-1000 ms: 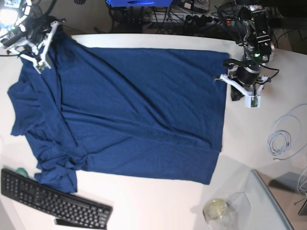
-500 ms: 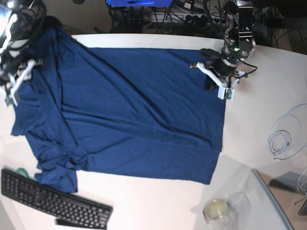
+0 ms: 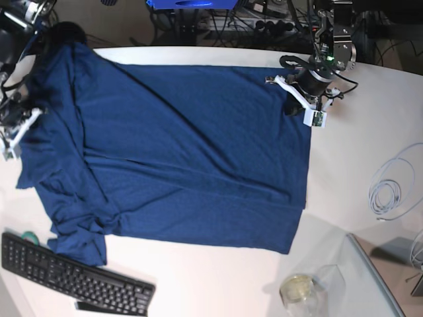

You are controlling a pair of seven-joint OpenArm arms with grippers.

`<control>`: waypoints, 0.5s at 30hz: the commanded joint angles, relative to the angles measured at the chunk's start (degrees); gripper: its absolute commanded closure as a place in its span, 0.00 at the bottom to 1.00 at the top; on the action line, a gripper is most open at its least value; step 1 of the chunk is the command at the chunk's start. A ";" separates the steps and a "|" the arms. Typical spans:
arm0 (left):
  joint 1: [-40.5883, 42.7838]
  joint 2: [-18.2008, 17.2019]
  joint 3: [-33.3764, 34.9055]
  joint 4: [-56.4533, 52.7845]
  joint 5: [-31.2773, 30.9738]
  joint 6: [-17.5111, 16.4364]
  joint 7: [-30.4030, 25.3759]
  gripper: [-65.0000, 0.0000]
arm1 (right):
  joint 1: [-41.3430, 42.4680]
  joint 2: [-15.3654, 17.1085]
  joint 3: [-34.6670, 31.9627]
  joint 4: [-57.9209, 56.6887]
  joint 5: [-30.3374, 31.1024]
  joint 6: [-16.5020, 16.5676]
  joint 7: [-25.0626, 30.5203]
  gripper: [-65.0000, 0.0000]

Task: Layout the t-shirt on the table in an organized manner, then fold the t-shirt properly
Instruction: 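Pull the shirt edges apart with both grippers to straighten it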

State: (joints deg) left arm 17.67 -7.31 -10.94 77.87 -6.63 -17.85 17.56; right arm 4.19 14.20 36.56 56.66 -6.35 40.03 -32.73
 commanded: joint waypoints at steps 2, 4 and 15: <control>-0.13 -0.64 -0.09 0.16 0.44 0.66 1.47 1.00 | 1.40 -0.09 0.15 -3.26 -4.42 -0.03 -0.28 0.98; -0.40 -1.08 -0.27 0.16 0.44 0.66 1.47 1.00 | 2.54 -0.09 0.24 -4.40 -7.15 -0.03 1.04 0.98; -2.24 -1.00 -3.79 2.71 0.17 0.66 1.82 1.00 | 4.21 1.14 0.24 -2.20 -7.41 -0.03 1.13 0.97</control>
State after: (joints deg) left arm 15.73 -7.92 -14.59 79.20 -6.07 -17.12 20.49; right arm 8.21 14.46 36.53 53.95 -12.53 40.07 -30.17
